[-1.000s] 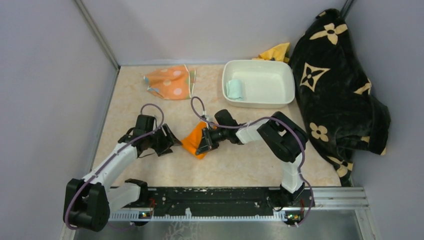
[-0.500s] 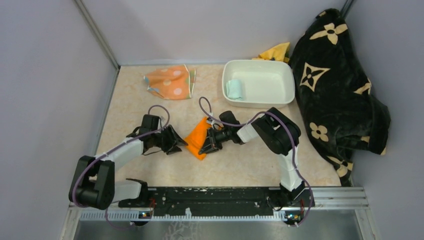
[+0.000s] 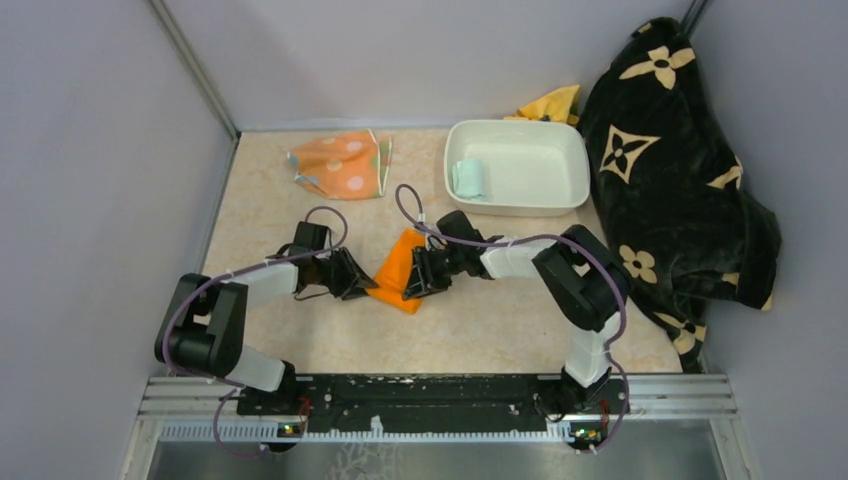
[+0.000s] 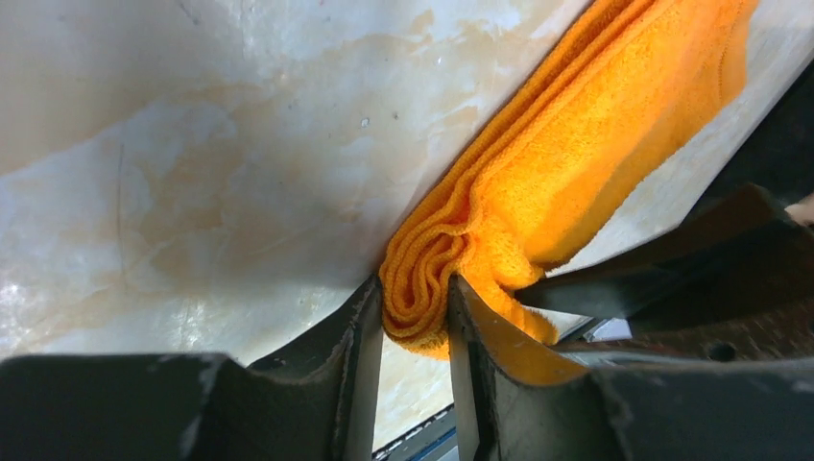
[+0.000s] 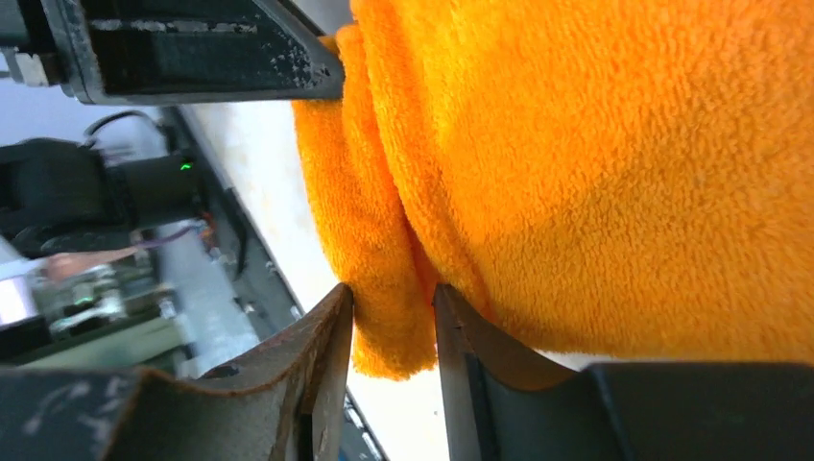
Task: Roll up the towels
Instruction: Roll the towel at the center of the board.
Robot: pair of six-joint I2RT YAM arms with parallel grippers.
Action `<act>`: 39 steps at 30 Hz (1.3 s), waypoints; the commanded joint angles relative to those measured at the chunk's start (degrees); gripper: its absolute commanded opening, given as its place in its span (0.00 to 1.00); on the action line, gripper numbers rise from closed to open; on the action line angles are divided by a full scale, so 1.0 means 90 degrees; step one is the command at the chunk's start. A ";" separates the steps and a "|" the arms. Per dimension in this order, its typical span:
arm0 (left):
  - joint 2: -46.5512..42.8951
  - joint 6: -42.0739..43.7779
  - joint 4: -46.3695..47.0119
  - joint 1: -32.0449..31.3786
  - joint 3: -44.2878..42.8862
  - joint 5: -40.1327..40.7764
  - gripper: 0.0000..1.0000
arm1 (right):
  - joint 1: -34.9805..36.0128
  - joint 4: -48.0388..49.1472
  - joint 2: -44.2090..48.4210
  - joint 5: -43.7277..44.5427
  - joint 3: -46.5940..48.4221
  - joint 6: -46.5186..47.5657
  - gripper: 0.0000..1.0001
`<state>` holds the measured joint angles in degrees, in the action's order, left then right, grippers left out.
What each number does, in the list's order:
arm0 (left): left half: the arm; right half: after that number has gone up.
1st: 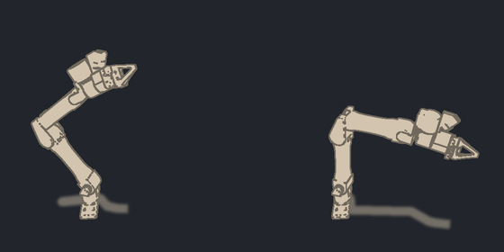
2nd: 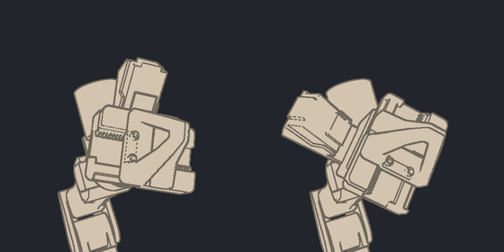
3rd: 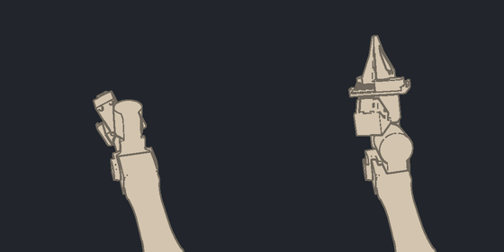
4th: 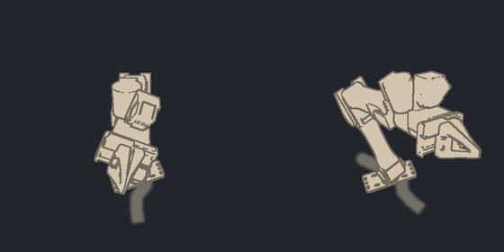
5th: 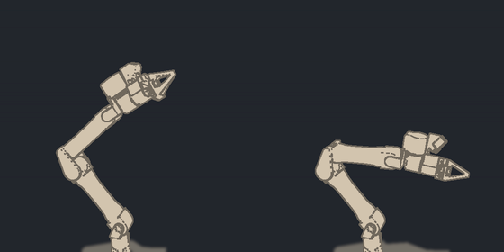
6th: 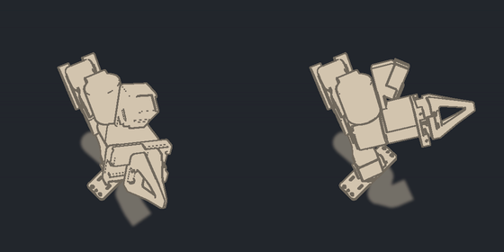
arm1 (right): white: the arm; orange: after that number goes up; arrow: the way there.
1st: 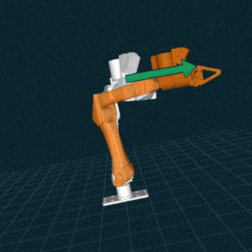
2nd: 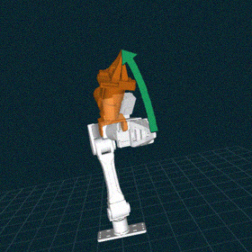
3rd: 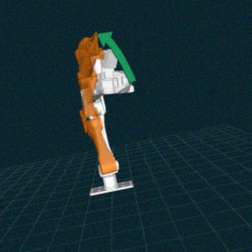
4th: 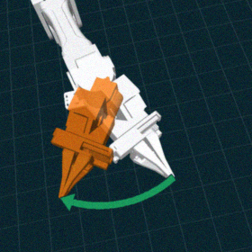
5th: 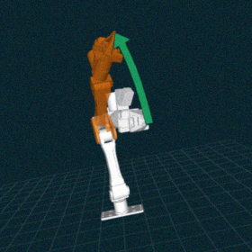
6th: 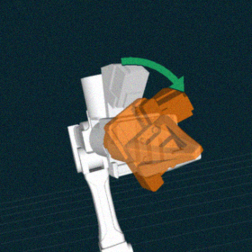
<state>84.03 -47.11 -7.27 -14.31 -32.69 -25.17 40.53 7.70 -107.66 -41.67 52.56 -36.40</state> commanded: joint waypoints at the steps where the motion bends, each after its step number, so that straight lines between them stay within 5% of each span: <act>1: 0.0286 0.0044 -0.0022 -0.0060 -0.0104 0.0298 0.35 | 0.0354 -0.1449 0.0910 0.1674 0.0552 0.1454 0.38; 8: 0.0448 0.0113 -0.0167 -0.0099 -0.0225 0.0384 0.33 | 0.1522 -0.1946 0.1916 0.3913 0.0658 0.3015 0.54; 15: 0.0486 0.0127 -0.0271 -0.0109 -0.0280 0.0428 0.33 | 0.2917 -0.1872 0.1679 0.6090 0.0795 0.4085 0.53; 22: 0.0475 0.0146 -0.0325 -0.0119 -0.0294 0.0462 0.33 | 0.3452 -0.1648 0.0831 0.7310 0.0774 0.4266 0.50; 30: 0.0518 0.0174 -0.0329 -0.0119 -0.0320 0.0474 0.33 | 0.3457 -0.1594 0.0145 0.7350 0.0750 0.4410 0.40; 34: 0.0492 0.0208 -0.0366 -0.0119 -0.0361 0.0461 0.35 | 0.3436 -0.1734 -0.0026 0.7097 0.0747 0.4404 0.14; 36: 0.0363 0.0233 -0.0396 -0.0119 -0.0357 0.0483 0.38 | 0.3333 -0.1863 0.0063 0.6619 0.0767 0.4318 0.01; 39: 0.0006 0.0283 -0.0513 -0.0119 -0.0366 0.0583 0.48 | 0.2919 -0.2038 0.0407 0.4779 0.0864 0.3967 0.00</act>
<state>86.72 -46.78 -8.47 -15.14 -35.83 -24.84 70.43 -6.85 -104.75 22.17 59.42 3.55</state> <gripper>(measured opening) 0.420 0.029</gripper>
